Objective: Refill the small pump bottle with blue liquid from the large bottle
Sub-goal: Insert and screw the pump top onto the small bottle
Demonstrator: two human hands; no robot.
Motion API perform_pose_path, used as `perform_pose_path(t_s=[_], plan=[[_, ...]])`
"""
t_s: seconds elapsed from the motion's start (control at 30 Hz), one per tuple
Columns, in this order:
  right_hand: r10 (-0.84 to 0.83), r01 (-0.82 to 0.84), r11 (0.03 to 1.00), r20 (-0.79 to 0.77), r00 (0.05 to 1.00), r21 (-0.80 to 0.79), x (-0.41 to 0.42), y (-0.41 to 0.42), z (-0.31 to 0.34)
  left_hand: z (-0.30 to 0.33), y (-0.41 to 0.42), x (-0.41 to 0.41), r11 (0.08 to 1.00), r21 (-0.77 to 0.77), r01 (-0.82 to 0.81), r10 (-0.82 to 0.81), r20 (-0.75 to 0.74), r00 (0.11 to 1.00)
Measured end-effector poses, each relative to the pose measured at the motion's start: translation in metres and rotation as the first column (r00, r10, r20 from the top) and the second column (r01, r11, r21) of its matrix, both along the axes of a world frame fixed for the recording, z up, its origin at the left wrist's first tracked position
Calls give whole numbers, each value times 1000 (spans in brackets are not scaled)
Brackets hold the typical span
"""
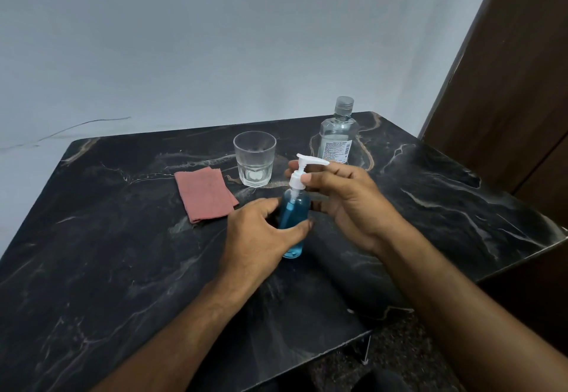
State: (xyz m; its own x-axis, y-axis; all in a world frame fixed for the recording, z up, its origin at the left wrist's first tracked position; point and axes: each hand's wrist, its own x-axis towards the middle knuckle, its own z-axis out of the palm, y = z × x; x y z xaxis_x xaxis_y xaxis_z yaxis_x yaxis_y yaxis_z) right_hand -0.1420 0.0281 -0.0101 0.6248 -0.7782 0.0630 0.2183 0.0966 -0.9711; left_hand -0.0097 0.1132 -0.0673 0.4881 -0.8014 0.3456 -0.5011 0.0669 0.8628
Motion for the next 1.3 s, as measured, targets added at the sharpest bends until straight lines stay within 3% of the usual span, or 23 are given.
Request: perform_pose_path(t_s=[0.23,0.4,0.6,0.83,1.03,1.3], plan=[[-194,187,977,-71,978,-100,7,3,-3,0,2,-2,1000,-5,-16,16,93,996],[-138,116,973,-105,985,-198,6,3,-5,1,4,-2,1000,-16,-10,10,40,999],[-154,117,950,-108,982,-291,0,-1,1,2,3,-2,999,-22,-33,35,103,994],[-331,283,918,-143,933,-278,12,5,-5,-1,2,-3,998,-36,-45,49,127,991],[-125,95,974,-138,982,-205,3,1,-4,0,0,-3,997,-60,-49,54,84,995],[-329,311,936,-96,940,-166,13,12,-4,-5,-2,-6,996,-71,-63,73,155,985]])
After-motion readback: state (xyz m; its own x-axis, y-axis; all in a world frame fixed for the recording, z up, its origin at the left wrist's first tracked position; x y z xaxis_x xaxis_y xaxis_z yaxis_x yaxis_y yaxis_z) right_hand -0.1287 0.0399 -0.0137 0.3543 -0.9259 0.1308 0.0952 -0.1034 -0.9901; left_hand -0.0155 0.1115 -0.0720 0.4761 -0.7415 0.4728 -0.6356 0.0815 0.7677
